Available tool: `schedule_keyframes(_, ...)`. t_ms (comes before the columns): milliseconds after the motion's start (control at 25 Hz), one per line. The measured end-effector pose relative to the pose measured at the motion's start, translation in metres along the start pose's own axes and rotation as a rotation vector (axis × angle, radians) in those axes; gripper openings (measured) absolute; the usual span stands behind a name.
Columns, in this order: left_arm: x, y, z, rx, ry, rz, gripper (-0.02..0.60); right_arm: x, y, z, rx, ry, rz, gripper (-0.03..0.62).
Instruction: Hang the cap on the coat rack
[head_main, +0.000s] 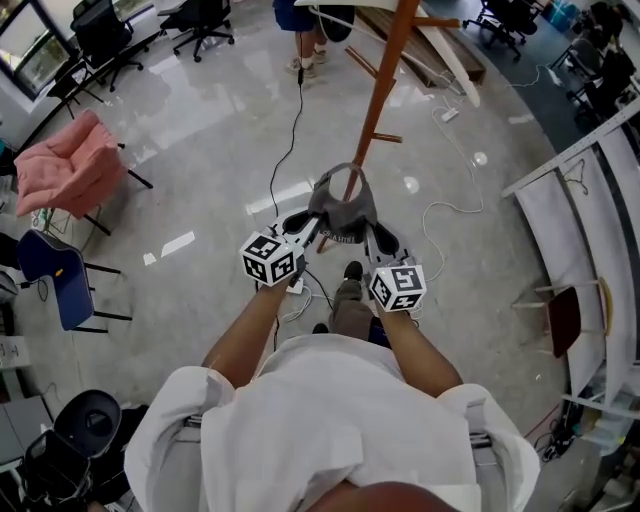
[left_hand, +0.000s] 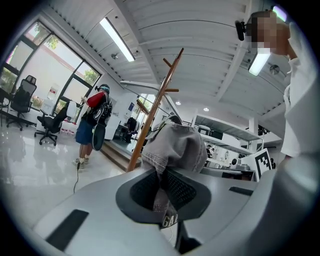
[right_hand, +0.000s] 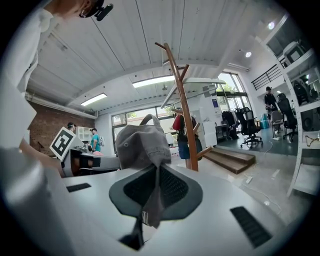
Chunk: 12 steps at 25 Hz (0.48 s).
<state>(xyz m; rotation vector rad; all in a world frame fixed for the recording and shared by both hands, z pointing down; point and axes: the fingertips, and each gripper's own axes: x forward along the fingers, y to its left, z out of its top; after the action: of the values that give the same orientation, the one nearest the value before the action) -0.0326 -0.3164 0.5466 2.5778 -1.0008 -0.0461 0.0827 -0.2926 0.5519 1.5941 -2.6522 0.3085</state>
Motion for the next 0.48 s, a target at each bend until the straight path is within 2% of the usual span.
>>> schedule_keyframes(240, 0.036, 0.026, -0.022, 0.007, 0.035, 0.024, 0.031, 0.025, -0.031, -0.028, 0.050, 0.023, -0.015, 0.034)
schedule_keyframes(480, 0.071, 0.050, -0.046, -0.027, 0.064, 0.037, 0.031, 0.052, -0.069, -0.059, 0.100, 0.085, -0.040, 0.034)
